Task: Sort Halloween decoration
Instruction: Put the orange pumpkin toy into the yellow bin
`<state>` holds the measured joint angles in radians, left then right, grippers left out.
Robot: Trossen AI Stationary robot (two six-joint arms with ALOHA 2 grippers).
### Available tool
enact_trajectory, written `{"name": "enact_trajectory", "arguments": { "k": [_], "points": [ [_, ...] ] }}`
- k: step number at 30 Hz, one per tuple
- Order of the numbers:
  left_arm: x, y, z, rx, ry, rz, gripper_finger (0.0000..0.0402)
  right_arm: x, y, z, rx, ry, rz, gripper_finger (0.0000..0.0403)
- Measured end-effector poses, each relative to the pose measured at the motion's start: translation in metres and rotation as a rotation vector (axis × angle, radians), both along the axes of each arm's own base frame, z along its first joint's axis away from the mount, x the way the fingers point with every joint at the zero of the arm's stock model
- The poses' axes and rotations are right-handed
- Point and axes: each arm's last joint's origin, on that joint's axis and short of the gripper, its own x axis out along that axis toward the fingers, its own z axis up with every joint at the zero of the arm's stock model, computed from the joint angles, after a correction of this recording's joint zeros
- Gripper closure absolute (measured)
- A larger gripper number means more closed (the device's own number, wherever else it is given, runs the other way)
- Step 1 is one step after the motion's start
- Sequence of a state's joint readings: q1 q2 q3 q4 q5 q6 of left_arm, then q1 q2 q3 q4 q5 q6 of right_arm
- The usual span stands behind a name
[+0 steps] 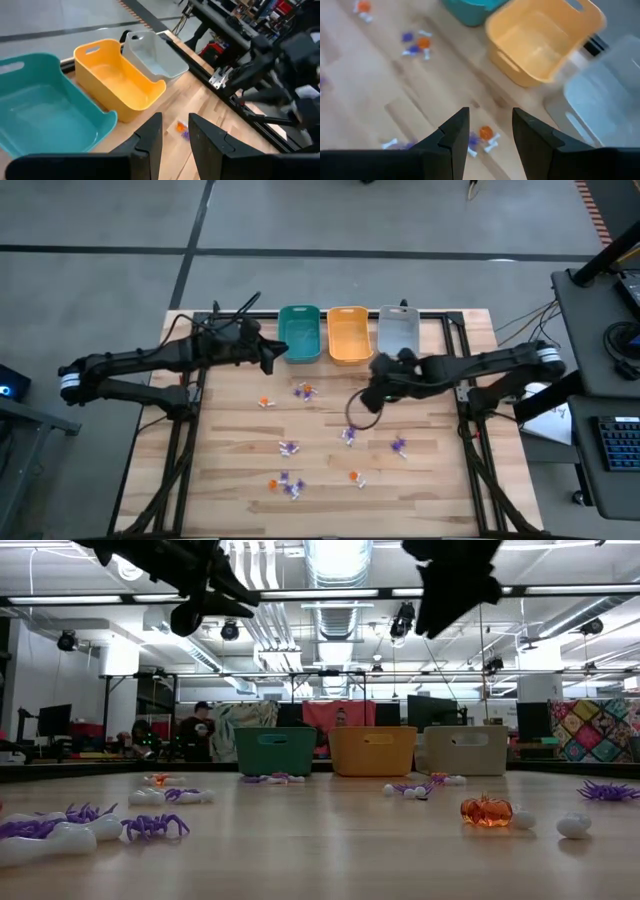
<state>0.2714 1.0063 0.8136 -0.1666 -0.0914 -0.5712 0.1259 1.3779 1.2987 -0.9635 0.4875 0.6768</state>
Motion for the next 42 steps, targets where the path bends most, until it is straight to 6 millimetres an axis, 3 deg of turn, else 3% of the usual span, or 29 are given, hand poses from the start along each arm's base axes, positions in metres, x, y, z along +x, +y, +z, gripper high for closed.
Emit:
{"name": "enact_trajectory", "arguments": {
  "k": [5,10,17,26,42],
  "points": [
    [0.0,0.0,0.012,0.018,-0.023,-0.004,0.0324,0.027,0.005,0.002,0.007,0.065,0.089,0.0264],
    [0.0,-0.001,0.025,0.023,-0.062,-0.021,0.0324,0.034,0.004,-0.008,0.0,0.203,0.071,0.0264],
    [-0.001,-0.002,0.042,0.05,-0.105,-0.06,0.0324,0.037,-0.022,-0.027,0.24,0.23,-0.266,0.0264],
    [-0.001,-0.002,0.043,0.074,-0.092,-0.073,0.0324,0.047,-0.055,-0.049,0.407,0.272,-0.422,0.0264],
    [-0.003,-0.002,0.038,0.076,-0.033,-0.083,0.0324,0.06,-0.06,-0.082,0.437,0.356,-0.412,0.0269]
  ]
}}
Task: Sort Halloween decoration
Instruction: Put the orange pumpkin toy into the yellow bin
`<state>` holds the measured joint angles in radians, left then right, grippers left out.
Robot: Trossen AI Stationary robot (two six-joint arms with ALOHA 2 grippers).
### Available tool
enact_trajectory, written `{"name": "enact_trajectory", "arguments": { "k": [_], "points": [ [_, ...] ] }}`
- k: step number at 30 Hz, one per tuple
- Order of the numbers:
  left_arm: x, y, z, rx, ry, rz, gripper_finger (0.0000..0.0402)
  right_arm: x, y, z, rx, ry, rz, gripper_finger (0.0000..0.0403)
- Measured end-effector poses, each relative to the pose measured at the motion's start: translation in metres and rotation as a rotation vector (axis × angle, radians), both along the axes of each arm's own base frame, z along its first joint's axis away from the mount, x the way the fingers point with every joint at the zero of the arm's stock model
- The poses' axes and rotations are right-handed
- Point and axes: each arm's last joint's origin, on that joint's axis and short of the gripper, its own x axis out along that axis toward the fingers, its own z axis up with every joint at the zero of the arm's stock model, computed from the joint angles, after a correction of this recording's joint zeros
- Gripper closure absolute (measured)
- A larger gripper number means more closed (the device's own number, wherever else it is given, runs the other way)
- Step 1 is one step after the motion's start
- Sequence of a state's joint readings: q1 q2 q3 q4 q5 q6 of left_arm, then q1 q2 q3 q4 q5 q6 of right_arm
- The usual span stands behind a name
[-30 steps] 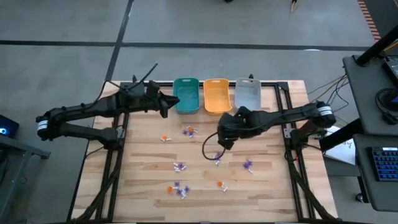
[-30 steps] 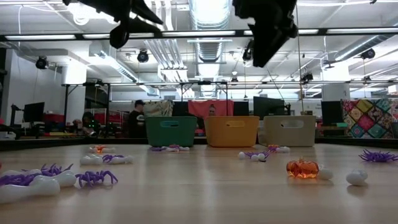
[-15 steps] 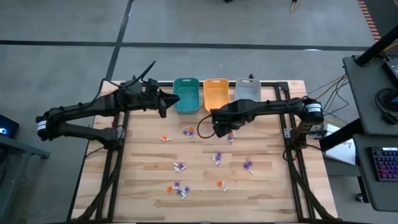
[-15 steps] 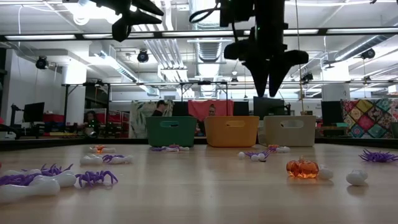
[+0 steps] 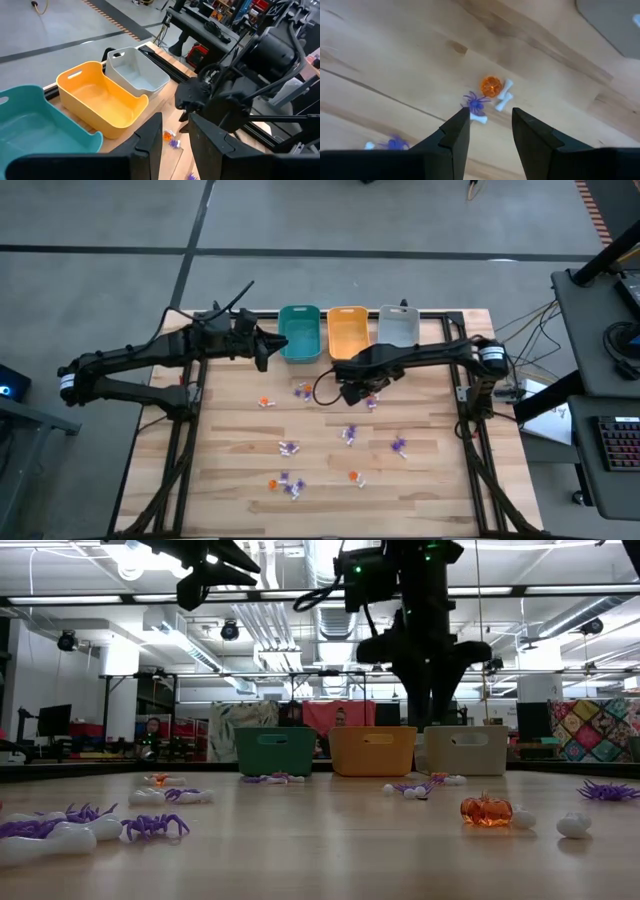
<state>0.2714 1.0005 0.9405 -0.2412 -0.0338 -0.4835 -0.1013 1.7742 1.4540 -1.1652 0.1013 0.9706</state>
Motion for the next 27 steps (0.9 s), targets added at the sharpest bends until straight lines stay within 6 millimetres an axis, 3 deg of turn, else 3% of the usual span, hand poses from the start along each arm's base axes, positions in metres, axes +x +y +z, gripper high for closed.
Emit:
{"name": "enact_trajectory", "arguments": {
  "k": [8,11,15,23,27],
  "points": [
    [0.0,0.0,0.0,0.002,0.006,-0.001,0.0324,0.003,-0.002,-0.009,-0.001,0.018,0.015,0.0365],
    [0.0,0.0,-0.001,0.001,0.01,-0.002,0.0324,0.003,-0.006,-0.01,0.036,0.016,-0.008,0.0377],
    [0.0,0.0,-0.001,0.001,0.01,-0.002,0.0324,0.002,-0.012,-0.01,0.077,0.012,-0.04,0.0354],
    [0.0,0.0,-0.001,0.001,0.01,-0.002,0.0324,0.0,-0.018,-0.014,0.085,0.009,-0.074,0.0252],
    [0.0,0.0,-0.001,0.001,0.01,-0.002,0.0324,0.0,-0.018,-0.013,0.07,0.007,-0.067,0.0234]
  ]
}}
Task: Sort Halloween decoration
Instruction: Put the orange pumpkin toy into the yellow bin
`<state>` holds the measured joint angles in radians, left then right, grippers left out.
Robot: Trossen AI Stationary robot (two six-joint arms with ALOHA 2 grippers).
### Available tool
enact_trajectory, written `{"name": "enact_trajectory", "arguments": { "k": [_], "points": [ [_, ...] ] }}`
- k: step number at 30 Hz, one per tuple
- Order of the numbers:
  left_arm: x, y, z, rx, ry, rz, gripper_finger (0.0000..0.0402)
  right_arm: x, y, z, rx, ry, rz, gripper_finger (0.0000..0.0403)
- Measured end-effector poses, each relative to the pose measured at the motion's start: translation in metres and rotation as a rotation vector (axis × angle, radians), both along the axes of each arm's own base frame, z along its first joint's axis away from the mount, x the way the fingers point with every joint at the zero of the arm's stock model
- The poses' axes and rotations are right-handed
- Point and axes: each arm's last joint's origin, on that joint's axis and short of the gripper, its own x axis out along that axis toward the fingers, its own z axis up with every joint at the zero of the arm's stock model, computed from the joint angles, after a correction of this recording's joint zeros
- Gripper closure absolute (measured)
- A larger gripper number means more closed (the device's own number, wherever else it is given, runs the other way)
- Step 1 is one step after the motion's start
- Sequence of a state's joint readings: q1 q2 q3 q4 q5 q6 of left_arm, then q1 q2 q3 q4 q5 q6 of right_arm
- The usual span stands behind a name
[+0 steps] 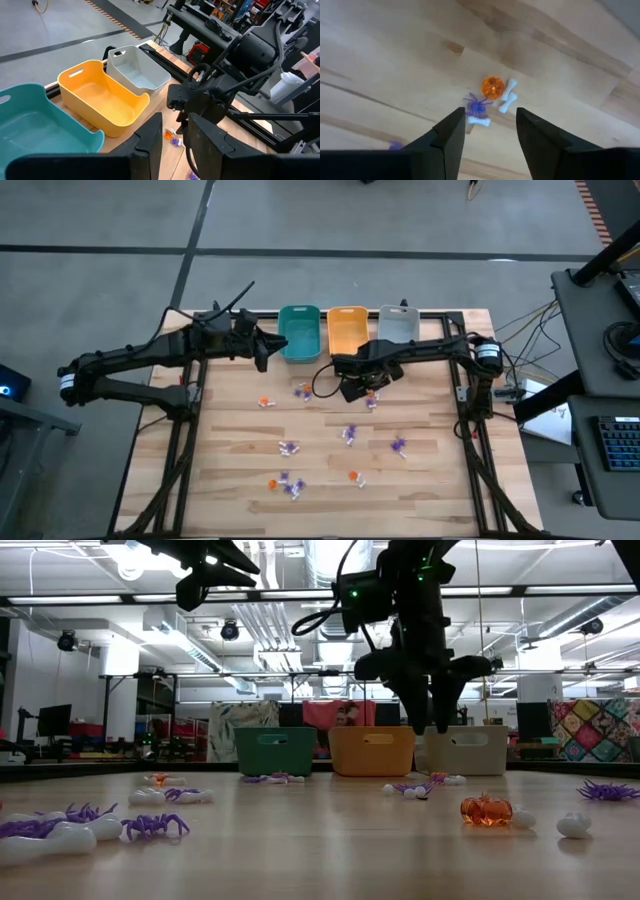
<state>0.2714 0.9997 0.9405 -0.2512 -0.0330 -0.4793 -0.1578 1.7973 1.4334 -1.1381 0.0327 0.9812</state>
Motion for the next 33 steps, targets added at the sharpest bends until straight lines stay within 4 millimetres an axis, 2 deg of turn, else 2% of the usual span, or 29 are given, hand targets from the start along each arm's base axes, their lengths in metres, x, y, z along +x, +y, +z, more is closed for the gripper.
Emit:
{"name": "enact_trajectory", "arguments": {
  "k": [3,8,14,24,33],
  "points": [
    [0.0,0.0,0.0,0.012,0.003,-0.004,0.0324,0.001,0.002,-0.002,-0.028,-0.001,-0.037,0.0236],
    [0.0,0.0,0.0,0.021,0.006,-0.007,0.0324,0.006,0.001,-0.018,-0.024,0.033,-0.031,0.0245],
    [0.0,0.0,0.0,0.02,0.007,-0.006,0.0324,0.008,-0.001,-0.029,-0.014,0.053,-0.038,0.0243],
    [0.0,0.0,0.0,0.02,0.01,-0.006,0.0324,0.002,-0.002,-0.043,-0.008,0.086,-0.05,0.025],
    [0.0,0.0,0.0,0.019,0.01,-0.006,0.0324,0.002,-0.001,-0.054,-0.015,0.047,-0.073,0.0253]
  ]
}}
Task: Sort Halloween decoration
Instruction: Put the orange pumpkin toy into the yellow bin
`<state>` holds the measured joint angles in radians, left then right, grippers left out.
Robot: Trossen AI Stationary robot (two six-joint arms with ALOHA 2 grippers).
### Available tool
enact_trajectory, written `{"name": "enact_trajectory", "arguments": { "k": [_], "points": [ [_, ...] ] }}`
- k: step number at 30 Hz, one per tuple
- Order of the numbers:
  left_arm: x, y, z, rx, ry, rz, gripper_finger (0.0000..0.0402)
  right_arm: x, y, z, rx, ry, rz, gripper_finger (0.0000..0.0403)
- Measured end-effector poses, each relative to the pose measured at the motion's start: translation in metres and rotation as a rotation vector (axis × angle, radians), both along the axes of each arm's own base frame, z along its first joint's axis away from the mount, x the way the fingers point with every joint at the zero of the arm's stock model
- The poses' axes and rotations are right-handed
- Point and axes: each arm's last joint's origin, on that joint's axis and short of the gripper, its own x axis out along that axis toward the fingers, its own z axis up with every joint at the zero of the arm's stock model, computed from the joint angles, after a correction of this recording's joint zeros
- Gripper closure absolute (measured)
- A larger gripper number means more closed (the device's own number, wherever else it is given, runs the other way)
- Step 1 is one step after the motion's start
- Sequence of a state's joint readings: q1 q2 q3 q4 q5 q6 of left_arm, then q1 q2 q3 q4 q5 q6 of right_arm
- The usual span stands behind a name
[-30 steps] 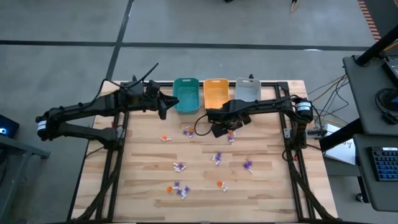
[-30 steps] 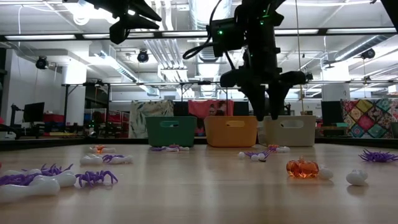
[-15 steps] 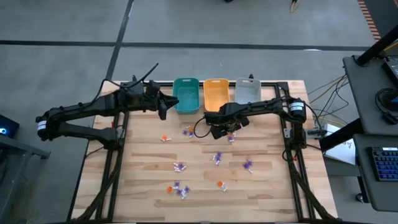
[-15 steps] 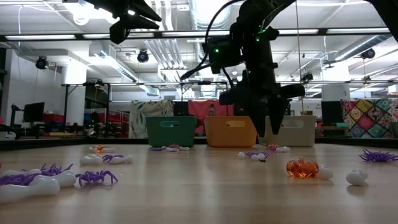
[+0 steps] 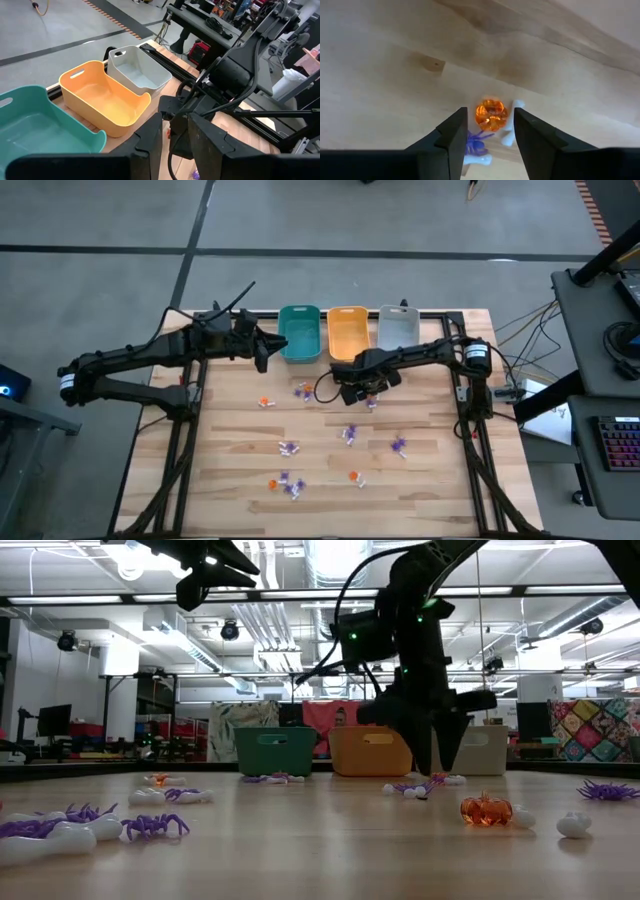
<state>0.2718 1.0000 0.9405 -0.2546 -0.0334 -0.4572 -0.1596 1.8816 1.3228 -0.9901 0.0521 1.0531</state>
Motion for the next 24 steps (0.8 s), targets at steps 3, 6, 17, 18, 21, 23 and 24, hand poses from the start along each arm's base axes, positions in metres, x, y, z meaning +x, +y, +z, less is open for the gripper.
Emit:
{"name": "enact_trajectory", "arguments": {
  "k": [3,6,17,18,21,23,24],
  "points": [
    [0.0,0.0,0.0,0.0,0.0,0.0,0.0324,-0.0013,0.0002,-0.0029,0.001,0.0,-0.007,0.0258],
    [0.0,0.0,0.0,0.0,0.0,0.0,0.0324,-0.0012,0.0002,-0.0042,-0.001,-0.007,-0.008,0.0263],
    [0.0,0.0,0.0,0.0,0.0,0.0,0.0324,0.0073,-0.0008,-0.005,-0.005,-0.099,-0.008,0.0291],
    [0.0,0.0,0.0,0.0,0.0,0.0,0.0324,0.0071,-0.0008,-0.0051,-0.004,-0.097,-0.001,0.0294],
    [0.0,-0.0001,-0.0001,0.0,0.001,0.0,0.0324,0.0071,-0.0008,-0.0051,-0.004,-0.095,0.032,0.0299],
    [0.0,0.0,-0.0002,0.0,0.001,0.0,0.0324,0.0068,-0.0008,-0.0041,-0.004,-0.093,0.049,0.03],
    [0.0,0.0,-0.0002,0.0,0.001,0.0,0.0324,0.007,-0.0008,-0.0028,-0.004,-0.094,0.058,0.0298]
  ]
}}
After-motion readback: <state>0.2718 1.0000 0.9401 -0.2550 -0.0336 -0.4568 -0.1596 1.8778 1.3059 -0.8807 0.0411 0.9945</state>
